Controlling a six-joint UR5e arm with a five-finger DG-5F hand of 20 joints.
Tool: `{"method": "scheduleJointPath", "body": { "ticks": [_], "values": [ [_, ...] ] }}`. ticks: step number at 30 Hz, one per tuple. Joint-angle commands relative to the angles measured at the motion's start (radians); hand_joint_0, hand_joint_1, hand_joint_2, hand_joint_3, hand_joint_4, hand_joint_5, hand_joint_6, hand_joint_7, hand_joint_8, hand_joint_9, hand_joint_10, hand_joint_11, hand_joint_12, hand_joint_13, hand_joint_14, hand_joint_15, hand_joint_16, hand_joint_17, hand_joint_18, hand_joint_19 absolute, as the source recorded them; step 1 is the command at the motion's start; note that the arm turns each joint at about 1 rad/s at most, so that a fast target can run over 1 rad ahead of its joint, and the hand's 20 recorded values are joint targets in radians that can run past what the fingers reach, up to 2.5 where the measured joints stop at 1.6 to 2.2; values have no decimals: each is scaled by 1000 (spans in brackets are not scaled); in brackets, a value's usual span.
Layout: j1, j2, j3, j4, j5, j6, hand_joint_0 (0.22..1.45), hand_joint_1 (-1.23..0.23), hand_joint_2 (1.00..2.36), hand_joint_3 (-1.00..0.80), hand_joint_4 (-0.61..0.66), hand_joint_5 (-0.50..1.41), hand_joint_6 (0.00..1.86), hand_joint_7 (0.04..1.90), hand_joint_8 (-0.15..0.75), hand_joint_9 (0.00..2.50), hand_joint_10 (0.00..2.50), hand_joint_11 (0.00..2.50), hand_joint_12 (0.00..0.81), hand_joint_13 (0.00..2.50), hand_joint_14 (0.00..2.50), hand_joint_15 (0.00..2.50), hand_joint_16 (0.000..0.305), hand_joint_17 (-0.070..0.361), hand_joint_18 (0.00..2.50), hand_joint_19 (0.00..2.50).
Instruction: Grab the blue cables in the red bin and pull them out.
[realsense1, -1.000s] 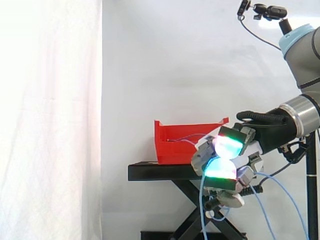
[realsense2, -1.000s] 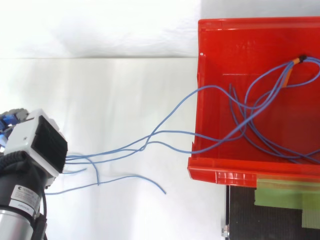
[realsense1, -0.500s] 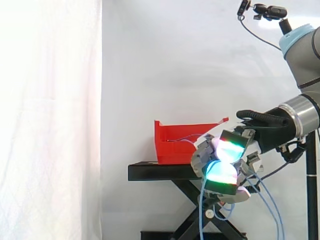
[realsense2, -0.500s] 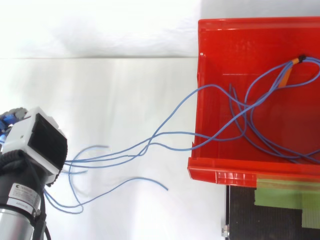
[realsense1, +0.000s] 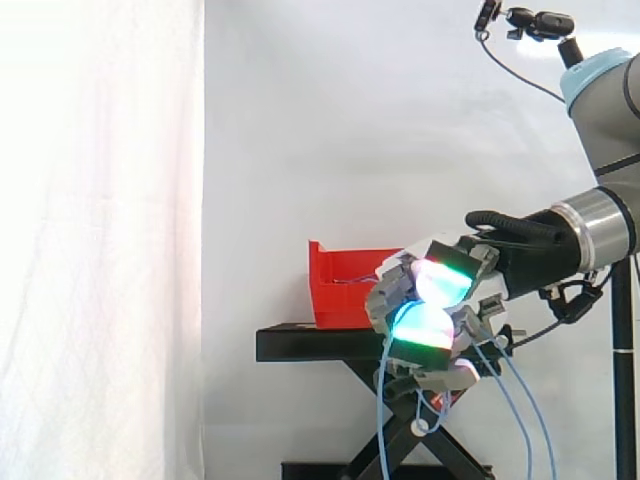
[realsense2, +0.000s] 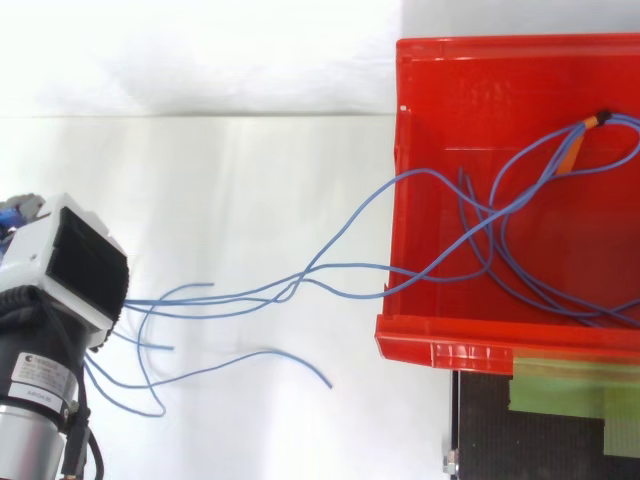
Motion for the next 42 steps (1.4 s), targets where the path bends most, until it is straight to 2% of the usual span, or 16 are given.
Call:
{"method": "scheduleJointPath", "body": {
  "ticks": [1, 24, 42],
  "values": [
    [0, 0, 1, 17, 0, -4, 937, -944, 1000, -1000, 7, 757, 965, 561, 217, 1098, 9, 1505, 284, 1080, 1540, 1366, 37, 84, 1122, 1251],
    [0, 1, 0, 104, 4, -4, 939, -946, 1000, -1000, -3, 760, 964, 565, 224, 1102, 9, 1492, 282, 1095, 1450, 1367, 39, 87, 1096, 1236],
    [0, 0, 0, 104, 4, -4, 950, -948, 1000, -1000, -13, 761, 978, 572, 221, 1106, 11, 1484, 280, 1111, 1420, 1417, 37, 84, 1107, 1240]
  ]
}}
